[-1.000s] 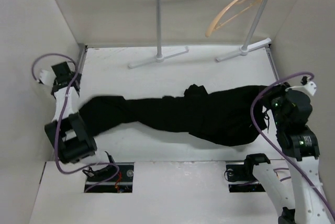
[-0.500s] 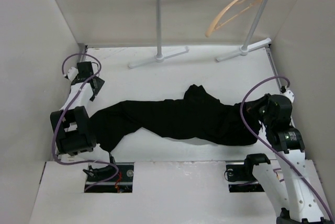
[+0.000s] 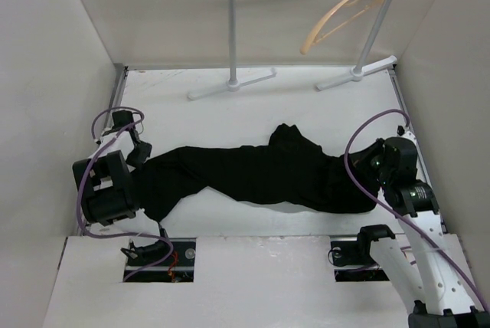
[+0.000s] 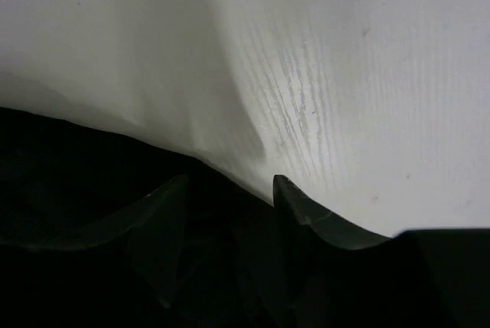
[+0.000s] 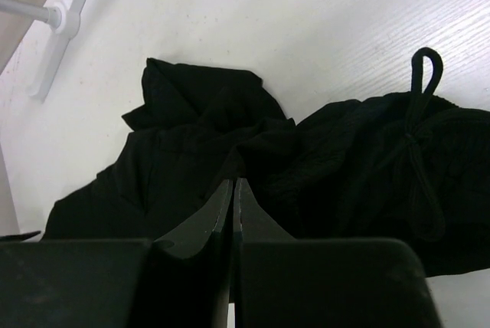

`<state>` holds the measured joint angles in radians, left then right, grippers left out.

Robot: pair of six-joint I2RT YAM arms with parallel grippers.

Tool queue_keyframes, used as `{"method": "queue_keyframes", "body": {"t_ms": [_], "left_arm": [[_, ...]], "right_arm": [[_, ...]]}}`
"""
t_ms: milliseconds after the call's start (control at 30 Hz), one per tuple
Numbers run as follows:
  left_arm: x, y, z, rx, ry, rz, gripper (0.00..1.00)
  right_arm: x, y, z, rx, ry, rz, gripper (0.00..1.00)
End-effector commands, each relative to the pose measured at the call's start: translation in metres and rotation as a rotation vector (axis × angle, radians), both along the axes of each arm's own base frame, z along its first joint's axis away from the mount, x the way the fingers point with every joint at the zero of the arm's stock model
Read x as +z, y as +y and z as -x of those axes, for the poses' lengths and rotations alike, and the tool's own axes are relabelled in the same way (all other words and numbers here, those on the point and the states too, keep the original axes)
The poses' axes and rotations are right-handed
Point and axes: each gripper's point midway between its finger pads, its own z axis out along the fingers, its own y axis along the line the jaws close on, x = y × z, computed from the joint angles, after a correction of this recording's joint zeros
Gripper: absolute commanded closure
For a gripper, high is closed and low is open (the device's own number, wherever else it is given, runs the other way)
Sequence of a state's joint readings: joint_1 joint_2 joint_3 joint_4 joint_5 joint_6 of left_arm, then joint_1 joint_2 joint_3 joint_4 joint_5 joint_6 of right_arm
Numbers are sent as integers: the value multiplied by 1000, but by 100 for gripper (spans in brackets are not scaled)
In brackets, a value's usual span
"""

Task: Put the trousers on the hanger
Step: Flatten out the trousers at the center of the board.

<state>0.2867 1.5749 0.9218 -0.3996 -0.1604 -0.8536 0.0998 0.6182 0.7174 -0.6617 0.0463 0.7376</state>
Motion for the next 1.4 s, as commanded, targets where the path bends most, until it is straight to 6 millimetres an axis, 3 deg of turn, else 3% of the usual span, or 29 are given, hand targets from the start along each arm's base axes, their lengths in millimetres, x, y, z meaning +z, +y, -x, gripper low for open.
{"method": "queue_keyframes", "body": {"t_ms": [0, 100, 167, 233, 300, 367, 467, 533, 600, 633, 733, 867, 1000, 1067, 1133, 1267, 1367], "left_arm": [[-16, -10, 0, 24, 14, 46, 66], [-9, -9, -14, 30, -28, 40, 89], [22, -8, -41, 22, -126, 26, 95], [70, -9, -74, 5, -255, 2, 97], [144, -15, -113, -29, -424, -27, 98], [223, -22, -138, -56, -573, -67, 98], [321, -24, -142, -66, -761, -136, 98], [349, -17, -123, -46, -820, -181, 97], [342, -8, -102, -13, -811, -200, 95], [327, 5, -89, 21, -787, -211, 95], [254, 32, -61, 106, -669, -161, 94], [182, 46, -45, 177, -569, -87, 94], [130, 52, -36, 219, -481, -68, 94], [117, 55, -33, 228, -452, -62, 93], [114, 52, -41, 189, -461, -66, 85], [111, 24, -76, -32, -412, -124, 56], [91, 4, -107, -180, -332, -136, 42]], "right_arm": [[17, 7, -11, 30, -73, -14, 94], [19, 6, -13, 26, -78, -11, 94], [24, 5, -16, 17, -88, -8, 94], [34, 4, -23, 11, -110, -17, 96], [54, 2, -34, 0, -149, -27, 96], [80, 1, -43, -4, -198, -34, 97], [115, 1, -48, -9, -264, -33, 97], [127, -1, -45, -15, -292, -37, 97], [124, 0, -40, -14, -287, -40, 97], [118, -1, -37, -17, -275, -40, 97], [95, -2, -33, -20, -234, -39, 97], [83, -3, -30, -20, -202, -29, 97], [79, -8, -29, -36, -187, 1, 97], [76, -10, -29, -40, -176, 11, 97], [75, -12, -30, -44, -172, 16, 97], [72, -7, -33, -24, -161, 5, 97], [67, -6, -33, -21, -151, 1, 96]]}}
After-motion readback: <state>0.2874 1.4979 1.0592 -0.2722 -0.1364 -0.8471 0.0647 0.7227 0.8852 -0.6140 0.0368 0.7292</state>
